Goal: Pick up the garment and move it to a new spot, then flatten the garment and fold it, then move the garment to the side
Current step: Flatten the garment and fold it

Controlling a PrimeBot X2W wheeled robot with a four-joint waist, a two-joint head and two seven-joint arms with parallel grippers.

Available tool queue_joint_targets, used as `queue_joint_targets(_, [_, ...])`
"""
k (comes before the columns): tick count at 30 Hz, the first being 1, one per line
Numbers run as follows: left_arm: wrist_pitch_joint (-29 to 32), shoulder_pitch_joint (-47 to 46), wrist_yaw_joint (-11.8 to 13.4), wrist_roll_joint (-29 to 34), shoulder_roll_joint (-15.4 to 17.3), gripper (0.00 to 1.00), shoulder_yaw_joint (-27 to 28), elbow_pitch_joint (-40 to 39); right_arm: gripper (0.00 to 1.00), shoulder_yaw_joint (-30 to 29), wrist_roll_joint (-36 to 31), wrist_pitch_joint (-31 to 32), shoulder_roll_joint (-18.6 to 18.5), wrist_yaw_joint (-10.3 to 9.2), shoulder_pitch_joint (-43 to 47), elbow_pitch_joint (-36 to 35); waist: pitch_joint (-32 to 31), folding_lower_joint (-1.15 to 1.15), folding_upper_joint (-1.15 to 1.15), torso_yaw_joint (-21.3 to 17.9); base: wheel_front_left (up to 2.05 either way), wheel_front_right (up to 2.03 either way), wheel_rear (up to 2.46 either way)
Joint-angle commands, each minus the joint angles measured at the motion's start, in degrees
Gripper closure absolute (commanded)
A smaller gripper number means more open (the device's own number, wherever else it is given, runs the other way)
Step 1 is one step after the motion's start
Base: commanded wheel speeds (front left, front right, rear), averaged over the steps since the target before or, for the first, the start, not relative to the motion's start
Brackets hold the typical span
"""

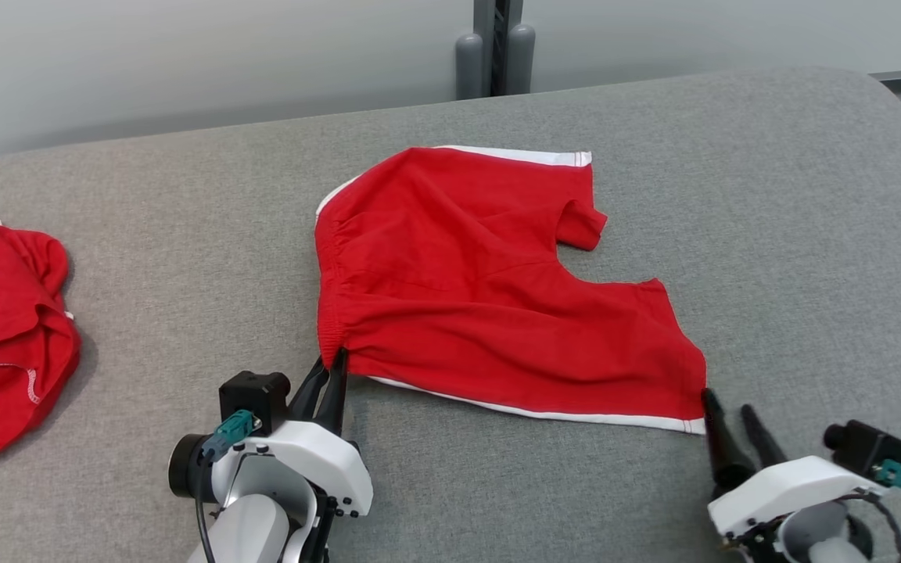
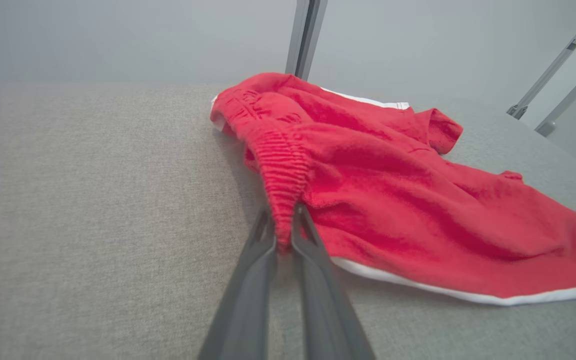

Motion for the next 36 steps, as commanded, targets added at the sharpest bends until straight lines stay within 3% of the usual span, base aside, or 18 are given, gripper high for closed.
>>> queue_joint_targets(1, [0.4,0.7,0.6,0.3,0.6,1.0,-0.1,-1.1,0.0,2.2,2.0,-0.3,-0.4,0.0,-0.9,1.6,0.1,0.0,0.0,0.4,0.0,0.0,0.0])
queue_joint_targets(11, [2.0,1.7,1.3,-0.2,1.1,1.0,-0.8,-4.3,0.0,9.8,6.4,-0.2,-0.1,-0.01,-3.2,9.2,0.3,0.0,0.0,1.5,0.0,0.0,0.0])
queue_joint_targets(12, [2.0,1.7,1.4,-0.2,1.1,1.0,-0.8,-4.5,0.07,10.3,7.1,-0.1,0.0,-0.01,-3.5,9.7,0.3,0.0,0.0,1.6,0.0,0.0,0.0])
queue_joint_targets(13, [2.1,1.7,1.4,-0.2,1.1,1.0,-0.9,-4.7,0.67,10.8,7.3,-0.2,0.0,-0.01,-3.8,10.2,0.3,0.0,0.0,1.7,0.0,0.0,0.0])
queue_joint_targets(15, [2.3,1.9,1.5,-0.3,1.2,1.0,-1.0,-4.9,0.67,11.8,7.8,-0.5,0.0,-0.01,-4.3,10.6,0.2,0.0,0.0,1.9,0.0,0.0,0.0])
queue_joint_targets(16, [2.4,1.9,1.5,-0.4,1.3,1.0,-1.0,-5.1,1.0,12.1,8.0,-0.7,0.0,-0.01,-4.6,10.8,0.2,0.0,0.0,2.0,0.0,0.0,0.0])
queue_joint_targets(25, [4.4,3.4,-0.1,-2.9,1.5,1.0,-1.1,-8.2,1.0,11.6,7.1,-2.5,-0.5,-0.01,-7.1,5.8,-1.8,0.0,0.0,2.1,0.0,0.0,0.0])
queue_joint_targets(36, [13.9,1.8,-4.9,-10.3,2.9,1.0,-0.9,-22.5,1.0,4.4,1.1,4.3,-0.4,-0.01,-10.2,-15.6,-6.0,0.0,0.0,2.5,0.0,0.0,0.0])
